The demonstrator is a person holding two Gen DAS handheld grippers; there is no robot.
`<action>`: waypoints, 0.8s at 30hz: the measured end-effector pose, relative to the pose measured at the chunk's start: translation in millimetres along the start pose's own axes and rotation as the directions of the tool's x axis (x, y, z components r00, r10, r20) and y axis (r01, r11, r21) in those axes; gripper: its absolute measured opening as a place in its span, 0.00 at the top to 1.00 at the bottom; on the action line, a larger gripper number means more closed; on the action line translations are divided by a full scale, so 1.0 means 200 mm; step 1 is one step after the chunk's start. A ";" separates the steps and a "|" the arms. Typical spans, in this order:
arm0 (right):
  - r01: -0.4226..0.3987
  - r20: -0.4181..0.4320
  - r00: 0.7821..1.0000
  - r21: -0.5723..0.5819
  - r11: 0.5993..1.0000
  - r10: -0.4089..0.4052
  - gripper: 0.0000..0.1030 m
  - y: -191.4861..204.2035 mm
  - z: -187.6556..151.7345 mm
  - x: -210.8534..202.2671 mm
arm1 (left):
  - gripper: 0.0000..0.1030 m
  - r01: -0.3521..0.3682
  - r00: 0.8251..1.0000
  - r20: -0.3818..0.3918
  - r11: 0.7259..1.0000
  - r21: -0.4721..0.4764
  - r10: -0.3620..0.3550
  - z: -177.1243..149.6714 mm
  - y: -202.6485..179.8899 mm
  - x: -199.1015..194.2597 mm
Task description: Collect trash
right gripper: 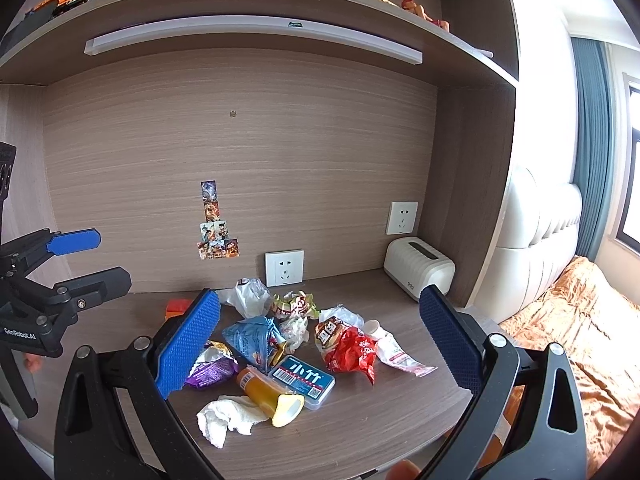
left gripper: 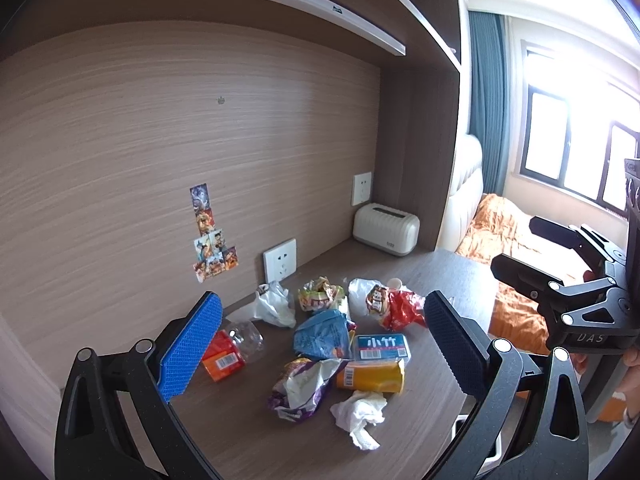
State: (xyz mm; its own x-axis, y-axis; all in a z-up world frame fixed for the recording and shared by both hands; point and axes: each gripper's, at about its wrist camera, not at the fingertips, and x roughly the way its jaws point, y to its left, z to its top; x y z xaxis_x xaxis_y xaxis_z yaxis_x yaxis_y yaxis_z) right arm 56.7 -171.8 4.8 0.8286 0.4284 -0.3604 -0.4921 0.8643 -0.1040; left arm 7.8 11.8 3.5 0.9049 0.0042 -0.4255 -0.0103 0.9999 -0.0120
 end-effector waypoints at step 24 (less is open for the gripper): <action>-0.007 -0.027 1.000 -0.002 1.000 0.007 0.04 0.03 -0.03 0.01 | 0.04 -0.008 1.000 -0.026 1.000 0.007 0.008 -0.04 0.03 0.04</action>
State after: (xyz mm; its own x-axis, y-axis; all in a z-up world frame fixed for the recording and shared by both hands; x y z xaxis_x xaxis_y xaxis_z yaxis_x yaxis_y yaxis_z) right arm 53.7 -167.7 -3.1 0.8176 0.4273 -0.3860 -0.4985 0.8607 -0.1031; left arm 11.3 17.0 -7.7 0.8934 0.0118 -0.4492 -0.0146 0.9999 -0.0028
